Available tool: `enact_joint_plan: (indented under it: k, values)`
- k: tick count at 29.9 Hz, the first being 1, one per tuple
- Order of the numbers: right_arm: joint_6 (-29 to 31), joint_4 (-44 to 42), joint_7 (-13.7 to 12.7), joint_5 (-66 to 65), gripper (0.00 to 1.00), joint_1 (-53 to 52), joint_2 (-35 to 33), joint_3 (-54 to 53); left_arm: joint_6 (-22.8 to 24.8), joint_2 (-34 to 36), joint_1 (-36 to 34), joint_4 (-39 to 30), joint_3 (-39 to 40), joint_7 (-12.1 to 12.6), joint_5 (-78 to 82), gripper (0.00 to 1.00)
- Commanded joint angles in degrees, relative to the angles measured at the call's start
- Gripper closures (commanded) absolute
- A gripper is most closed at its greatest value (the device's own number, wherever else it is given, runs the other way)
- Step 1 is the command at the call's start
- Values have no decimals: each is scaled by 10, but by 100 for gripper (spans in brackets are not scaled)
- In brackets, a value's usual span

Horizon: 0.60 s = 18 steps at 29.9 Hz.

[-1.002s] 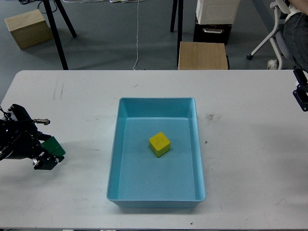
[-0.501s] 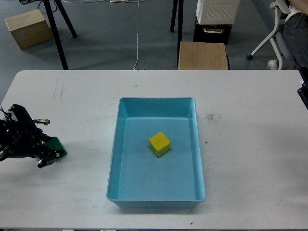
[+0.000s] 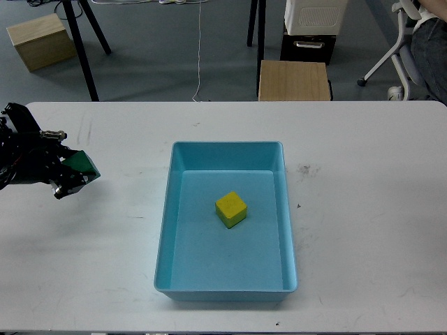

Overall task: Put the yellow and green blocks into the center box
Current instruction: 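Carry the green cube with the left gripper over the yellow cube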

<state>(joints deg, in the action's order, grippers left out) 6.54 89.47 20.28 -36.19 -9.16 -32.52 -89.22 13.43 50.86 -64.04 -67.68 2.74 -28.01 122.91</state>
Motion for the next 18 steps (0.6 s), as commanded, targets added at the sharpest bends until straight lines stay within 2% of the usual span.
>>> enact_joint_plan:
  k: [1,4,6,13,18]
  values:
    - [-1,-2,0,0,1,-5,-5,-2,34,-4,-56,-55,1,0,-39,87]
    - [-2,-2,0,0,1,-5,-5,-3,101,-19,-120,-104,2,0,-46,87]
    - [-4,-1,0,1,1,-5,-4,-3,140,-69,-152,-109,2,0,-46,86]
    - [-6,0,0,1,1,-1,-8,-32,146,-221,-165,-76,-5,0,-40,85]
    - [-6,-3,0,0,1,13,-11,-52,146,-323,-159,7,-24,0,-29,84]
